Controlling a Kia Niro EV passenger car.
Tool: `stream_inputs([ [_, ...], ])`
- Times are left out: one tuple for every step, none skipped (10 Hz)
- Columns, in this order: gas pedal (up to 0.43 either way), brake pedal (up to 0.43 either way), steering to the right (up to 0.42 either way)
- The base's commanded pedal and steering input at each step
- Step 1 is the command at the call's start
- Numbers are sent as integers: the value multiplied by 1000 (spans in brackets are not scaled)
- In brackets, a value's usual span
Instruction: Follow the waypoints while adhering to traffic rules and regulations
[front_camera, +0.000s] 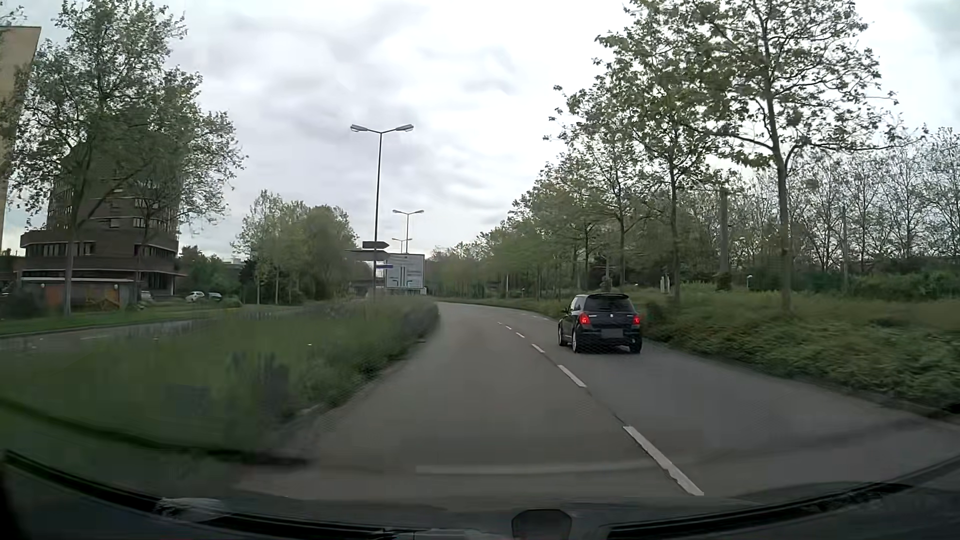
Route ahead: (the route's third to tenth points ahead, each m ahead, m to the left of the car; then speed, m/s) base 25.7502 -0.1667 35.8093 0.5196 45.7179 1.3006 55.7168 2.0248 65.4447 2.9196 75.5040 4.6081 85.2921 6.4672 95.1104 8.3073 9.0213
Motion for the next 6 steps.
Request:
stream_inputs([
  [138, 0, -11],
  [138, 0, -10],
  [138, 0, -10],
  [138, 0, -10],
  [138, 0, -11],
  [138, 0, -10],
])
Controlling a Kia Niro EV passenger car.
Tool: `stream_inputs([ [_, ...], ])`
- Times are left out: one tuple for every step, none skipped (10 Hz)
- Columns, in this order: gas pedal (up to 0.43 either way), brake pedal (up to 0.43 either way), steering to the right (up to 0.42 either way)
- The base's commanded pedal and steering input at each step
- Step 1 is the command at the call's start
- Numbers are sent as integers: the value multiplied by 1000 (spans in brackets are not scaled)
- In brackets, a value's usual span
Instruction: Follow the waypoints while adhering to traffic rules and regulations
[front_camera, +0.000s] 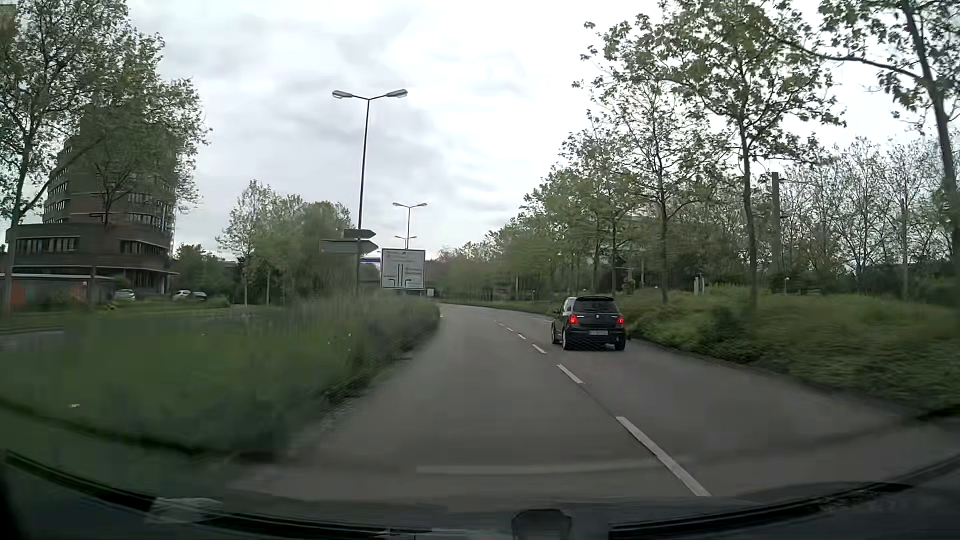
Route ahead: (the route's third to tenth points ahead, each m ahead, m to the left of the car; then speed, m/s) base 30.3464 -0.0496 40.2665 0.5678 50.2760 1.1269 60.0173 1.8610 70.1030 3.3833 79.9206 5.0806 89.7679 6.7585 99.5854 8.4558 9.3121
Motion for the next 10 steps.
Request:
stream_inputs([
  [138, 0, -10],
  [138, 0, -10],
  [138, 0, -11],
  [138, 0, -10],
  [138, 0, -10],
  [138, 0, -10],
  [138, 0, -10],
  [138, 0, -10],
  [138, 0, -10],
  [138, 0, -10],
])
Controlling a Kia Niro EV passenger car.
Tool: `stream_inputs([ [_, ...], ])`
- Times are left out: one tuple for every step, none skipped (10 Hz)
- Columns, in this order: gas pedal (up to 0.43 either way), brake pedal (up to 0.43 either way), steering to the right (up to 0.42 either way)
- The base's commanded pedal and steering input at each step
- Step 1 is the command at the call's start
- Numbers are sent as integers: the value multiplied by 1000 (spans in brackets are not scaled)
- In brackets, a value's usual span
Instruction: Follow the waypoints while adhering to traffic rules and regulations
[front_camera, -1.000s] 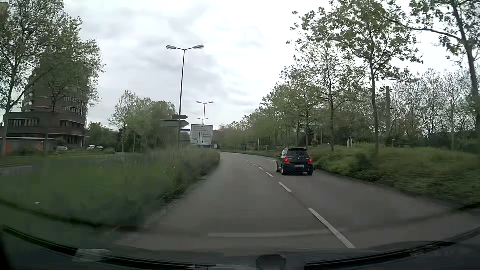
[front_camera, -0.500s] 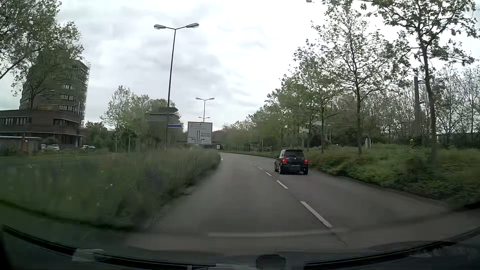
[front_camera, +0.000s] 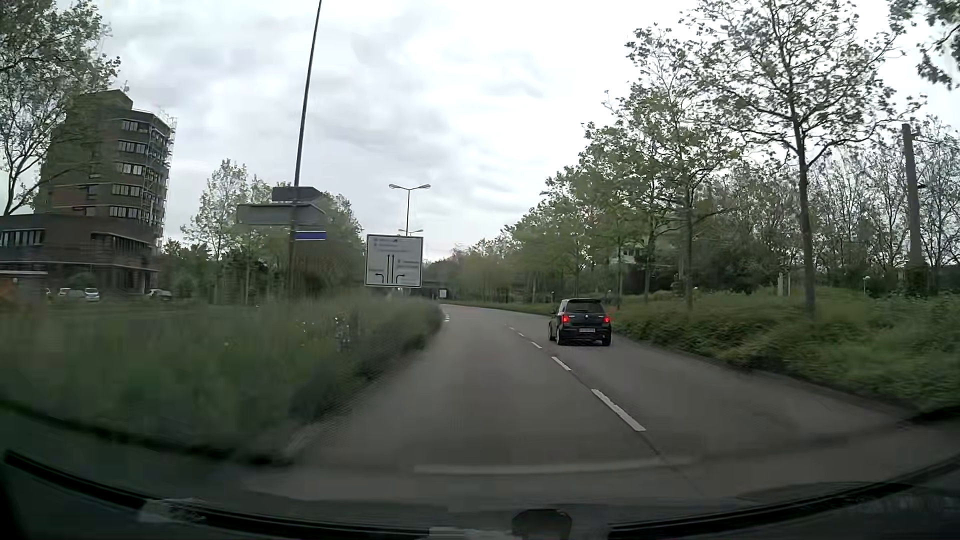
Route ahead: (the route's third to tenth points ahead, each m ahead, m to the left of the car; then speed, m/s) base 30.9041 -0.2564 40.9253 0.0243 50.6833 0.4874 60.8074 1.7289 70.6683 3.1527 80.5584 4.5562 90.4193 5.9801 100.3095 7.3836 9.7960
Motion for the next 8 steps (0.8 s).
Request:
stream_inputs([
  [138, 0, -11],
  [138, 0, -10],
  [138, 0, -10],
  [138, 0, -10],
  [138, 0, -10],
  [138, 0, -10],
  [138, 0, -10],
  [138, 0, -10],
])
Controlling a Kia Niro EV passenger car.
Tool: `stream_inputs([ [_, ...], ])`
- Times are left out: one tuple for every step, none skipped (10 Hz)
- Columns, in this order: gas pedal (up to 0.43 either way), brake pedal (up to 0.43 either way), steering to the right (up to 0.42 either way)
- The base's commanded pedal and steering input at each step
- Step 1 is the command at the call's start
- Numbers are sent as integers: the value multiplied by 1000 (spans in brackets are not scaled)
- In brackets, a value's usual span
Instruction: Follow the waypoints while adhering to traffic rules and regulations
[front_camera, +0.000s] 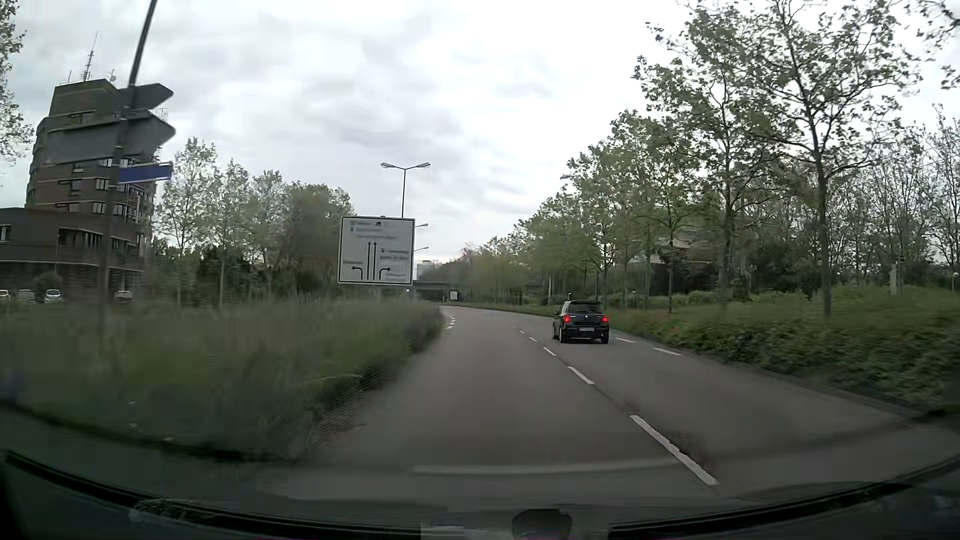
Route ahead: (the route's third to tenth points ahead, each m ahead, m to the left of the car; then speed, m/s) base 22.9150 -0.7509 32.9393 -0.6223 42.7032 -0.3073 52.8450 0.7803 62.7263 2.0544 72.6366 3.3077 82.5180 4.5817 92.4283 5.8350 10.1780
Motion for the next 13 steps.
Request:
stream_inputs([
  [138, 0, -9],
  [138, 0, -9],
  [138, 0, -9],
  [138, 0, -8],
  [138, 0, -8],
  [138, 0, -8],
  [138, 0, -8],
  [138, 0, -8],
  [138, 0, -8],
  [138, 0, -8],
  [138, 0, -8],
  [138, 0, -8],
  [138, 0, -8],
])
